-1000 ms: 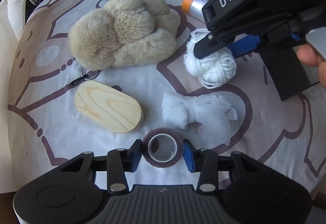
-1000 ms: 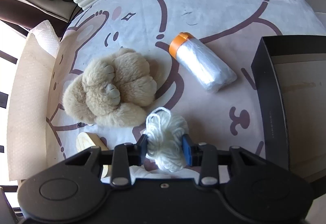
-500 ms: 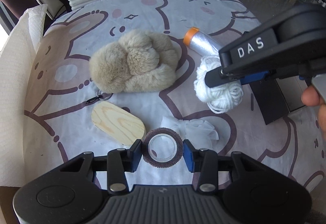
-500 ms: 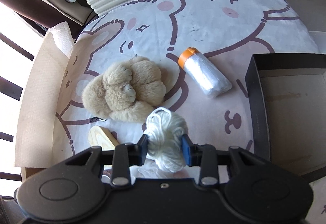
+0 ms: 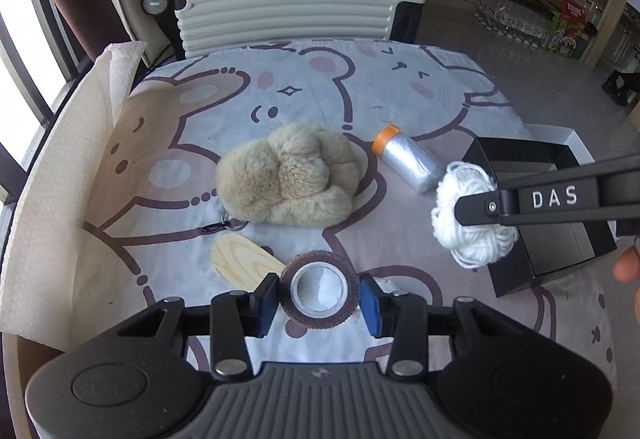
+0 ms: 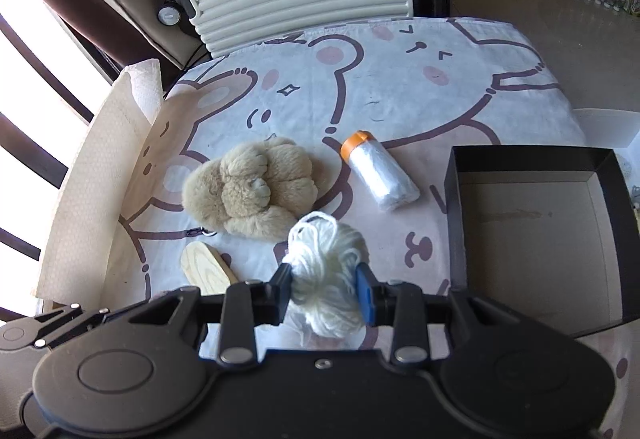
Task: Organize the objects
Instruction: 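Grasp the brown tape roll with the left gripper while the right gripper holds the yarn, then carry the yarn and tape roll over the open black box with both grippers, then open the left gripper to drop the tape roll while the right lowers the yarn into the box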
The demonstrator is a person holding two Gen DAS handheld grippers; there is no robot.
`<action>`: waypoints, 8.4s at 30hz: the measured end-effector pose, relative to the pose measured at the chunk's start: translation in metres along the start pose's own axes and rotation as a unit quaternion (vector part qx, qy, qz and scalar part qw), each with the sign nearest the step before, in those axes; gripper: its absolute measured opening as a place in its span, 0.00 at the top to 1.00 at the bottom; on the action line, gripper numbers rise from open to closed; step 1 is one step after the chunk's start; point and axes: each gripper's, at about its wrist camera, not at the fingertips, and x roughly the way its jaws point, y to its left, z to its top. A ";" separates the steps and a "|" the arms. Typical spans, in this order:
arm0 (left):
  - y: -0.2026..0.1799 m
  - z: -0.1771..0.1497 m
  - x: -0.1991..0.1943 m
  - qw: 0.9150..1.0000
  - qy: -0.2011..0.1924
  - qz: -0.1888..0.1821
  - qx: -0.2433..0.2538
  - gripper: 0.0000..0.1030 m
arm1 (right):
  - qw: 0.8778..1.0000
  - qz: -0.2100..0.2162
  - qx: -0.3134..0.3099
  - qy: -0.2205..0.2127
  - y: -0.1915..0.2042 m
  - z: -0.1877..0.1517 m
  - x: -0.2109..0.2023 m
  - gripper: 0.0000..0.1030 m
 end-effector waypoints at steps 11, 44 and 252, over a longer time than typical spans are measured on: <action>0.009 0.004 -0.022 0.998 -0.034 0.022 -0.039 0.58 | 0.999 -0.016 -0.042 -0.026 0.007 -0.006 -0.027 0.67; 0.063 0.005 -0.019 0.993 -0.040 0.033 -0.110 0.58 | 0.853 0.116 -0.448 0.241 0.118 -0.137 0.053 0.26; -0.202 0.043 0.080 0.978 0.028 -0.114 0.172 0.37 | 0.991 -0.108 0.074 0.040 -0.213 -0.019 0.027 0.65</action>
